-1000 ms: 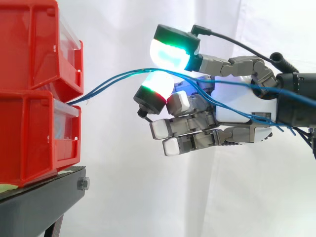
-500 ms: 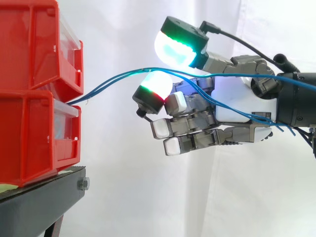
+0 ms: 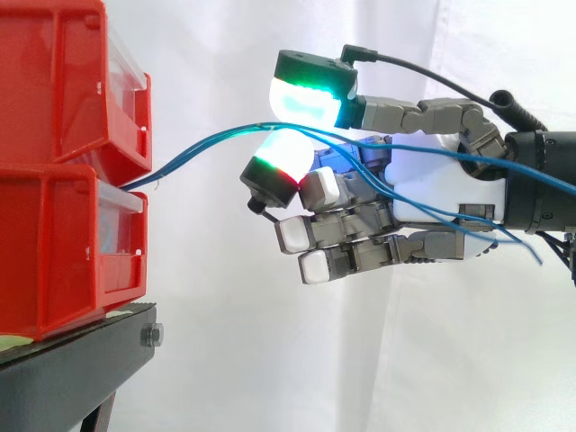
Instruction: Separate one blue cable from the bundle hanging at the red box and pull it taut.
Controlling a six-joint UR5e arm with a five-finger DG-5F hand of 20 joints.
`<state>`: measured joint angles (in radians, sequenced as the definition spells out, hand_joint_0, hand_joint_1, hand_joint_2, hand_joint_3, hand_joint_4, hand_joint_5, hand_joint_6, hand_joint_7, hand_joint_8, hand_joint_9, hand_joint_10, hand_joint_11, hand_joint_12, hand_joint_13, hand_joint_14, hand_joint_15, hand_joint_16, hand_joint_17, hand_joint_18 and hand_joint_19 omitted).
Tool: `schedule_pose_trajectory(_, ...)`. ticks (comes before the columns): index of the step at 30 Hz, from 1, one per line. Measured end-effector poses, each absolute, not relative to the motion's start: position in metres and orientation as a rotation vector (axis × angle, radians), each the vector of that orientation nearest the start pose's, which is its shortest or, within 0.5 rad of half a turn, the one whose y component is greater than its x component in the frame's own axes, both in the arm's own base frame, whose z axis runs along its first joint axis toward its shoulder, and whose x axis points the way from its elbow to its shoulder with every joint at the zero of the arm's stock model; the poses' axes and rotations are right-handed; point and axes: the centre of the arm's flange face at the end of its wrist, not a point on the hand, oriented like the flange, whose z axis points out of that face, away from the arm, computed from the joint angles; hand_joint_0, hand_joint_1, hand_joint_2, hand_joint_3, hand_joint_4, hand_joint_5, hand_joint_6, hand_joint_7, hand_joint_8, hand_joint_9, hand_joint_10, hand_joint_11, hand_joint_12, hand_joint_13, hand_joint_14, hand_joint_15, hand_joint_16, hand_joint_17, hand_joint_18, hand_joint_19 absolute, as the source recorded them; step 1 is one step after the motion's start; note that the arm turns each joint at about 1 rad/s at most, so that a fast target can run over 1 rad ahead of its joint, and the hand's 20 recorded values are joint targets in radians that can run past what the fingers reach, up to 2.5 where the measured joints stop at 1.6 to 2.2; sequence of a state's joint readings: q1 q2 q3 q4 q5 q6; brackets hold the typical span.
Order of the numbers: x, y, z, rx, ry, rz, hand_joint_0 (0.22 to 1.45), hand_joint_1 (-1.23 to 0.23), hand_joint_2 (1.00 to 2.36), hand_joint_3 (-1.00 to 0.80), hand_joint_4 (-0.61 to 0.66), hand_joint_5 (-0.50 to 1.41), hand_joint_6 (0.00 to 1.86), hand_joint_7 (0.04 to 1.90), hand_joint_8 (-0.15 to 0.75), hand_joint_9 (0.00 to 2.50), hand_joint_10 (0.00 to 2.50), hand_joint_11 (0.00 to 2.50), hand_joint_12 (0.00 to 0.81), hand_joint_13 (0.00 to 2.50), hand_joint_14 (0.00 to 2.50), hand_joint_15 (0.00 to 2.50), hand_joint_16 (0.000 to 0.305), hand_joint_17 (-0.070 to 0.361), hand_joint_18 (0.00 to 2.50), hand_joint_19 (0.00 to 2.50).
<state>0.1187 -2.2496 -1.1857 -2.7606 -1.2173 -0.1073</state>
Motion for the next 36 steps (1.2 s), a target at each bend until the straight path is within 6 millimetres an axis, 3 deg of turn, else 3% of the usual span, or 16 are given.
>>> schedule_pose_trajectory(5,0.759,-0.078,0.289,1.195,1.017,1.008,0.67,-0.84,1.02,-0.08,0.14,-0.21,0.85,1.23,0.291,0.93,0.02,0.82,0.363,0.92,0.02,0.56,0.048,0.109,0.76,0.62)
schedule_pose_trajectory(14,0.76,-0.075,0.289,1.194,1.018,1.012,0.79,-0.92,1.01,-0.39,0.13,-0.23,0.86,1.22,0.273,0.85,0.02,0.81,0.353,0.88,0.02,0.53,0.046,0.104,0.75,0.54)
schedule_pose_trajectory(22,0.76,-0.072,0.289,1.202,1.01,1.021,0.77,-0.89,1.0,-0.5,0.13,-0.22,0.86,1.2,0.278,0.9,0.02,0.89,0.349,0.93,0.02,0.58,0.044,0.098,0.78,0.52)
schedule_pose_trajectory(25,0.76,-0.069,0.289,1.217,0.999,1.038,0.71,-0.88,1.0,-0.5,0.14,-0.22,0.86,1.2,0.285,0.94,0.02,0.9,0.352,0.94,0.02,0.58,0.043,0.098,0.78,0.55)
schedule_pose_trajectory(31,0.76,-0.062,0.288,1.258,0.969,1.069,0.52,-0.76,1.0,-0.5,0.17,-0.2,0.84,1.18,0.316,1.03,0.02,0.89,0.381,1.0,0.02,0.59,0.048,0.107,0.82,0.61)
schedule_pose_trajectory(32,0.76,-0.061,0.288,1.261,0.968,1.069,0.51,-0.67,1.0,-0.5,0.17,-0.19,0.84,1.19,0.327,1.07,0.02,0.88,0.394,1.03,0.02,0.59,0.049,0.11,0.85,0.61)
schedule_pose_trajectory(36,0.759,-0.059,0.288,1.266,0.967,1.071,0.56,-0.52,1.0,-0.5,0.15,-0.18,0.83,1.2,0.327,1.12,0.02,0.88,0.389,1.06,0.02,0.6,0.047,0.107,0.86,0.64)
